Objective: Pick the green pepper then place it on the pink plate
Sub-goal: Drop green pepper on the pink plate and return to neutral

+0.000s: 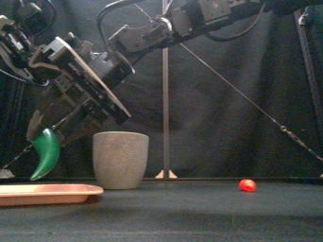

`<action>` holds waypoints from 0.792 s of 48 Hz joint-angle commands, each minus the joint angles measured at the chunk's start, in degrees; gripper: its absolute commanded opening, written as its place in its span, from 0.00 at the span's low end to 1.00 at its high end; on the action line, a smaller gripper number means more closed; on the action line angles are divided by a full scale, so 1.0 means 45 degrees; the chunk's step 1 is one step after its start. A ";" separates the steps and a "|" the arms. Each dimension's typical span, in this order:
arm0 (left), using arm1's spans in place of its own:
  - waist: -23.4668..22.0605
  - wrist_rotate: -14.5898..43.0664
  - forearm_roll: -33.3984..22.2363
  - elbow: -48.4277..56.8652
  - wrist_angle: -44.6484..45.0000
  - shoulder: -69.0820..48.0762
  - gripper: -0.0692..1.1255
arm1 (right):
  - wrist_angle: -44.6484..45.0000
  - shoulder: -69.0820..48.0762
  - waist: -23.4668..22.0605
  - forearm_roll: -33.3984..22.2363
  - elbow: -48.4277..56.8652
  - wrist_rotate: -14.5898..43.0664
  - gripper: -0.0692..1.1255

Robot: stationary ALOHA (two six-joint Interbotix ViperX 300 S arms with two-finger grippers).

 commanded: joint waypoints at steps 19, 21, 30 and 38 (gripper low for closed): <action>0.0078 -0.0020 -0.0020 -0.0078 -0.0059 0.0039 0.15 | 0.0879 -0.0469 0.0000 -0.0586 -0.0547 -0.0059 0.82; 0.0078 -0.0020 -0.0020 -0.0039 -0.0059 0.0039 0.15 | 0.1152 -0.0664 0.0039 -0.0762 -0.0508 -0.0039 0.82; 0.0078 -0.0020 -0.0020 -0.0020 -0.0078 0.0039 0.15 | 0.1836 -0.1836 0.0332 -0.1953 0.0059 0.0156 0.82; 0.0078 -0.0020 -0.0020 -0.0039 -0.0078 0.0039 0.15 | 0.1836 -0.2910 0.0684 -0.2246 0.0937 0.0176 0.82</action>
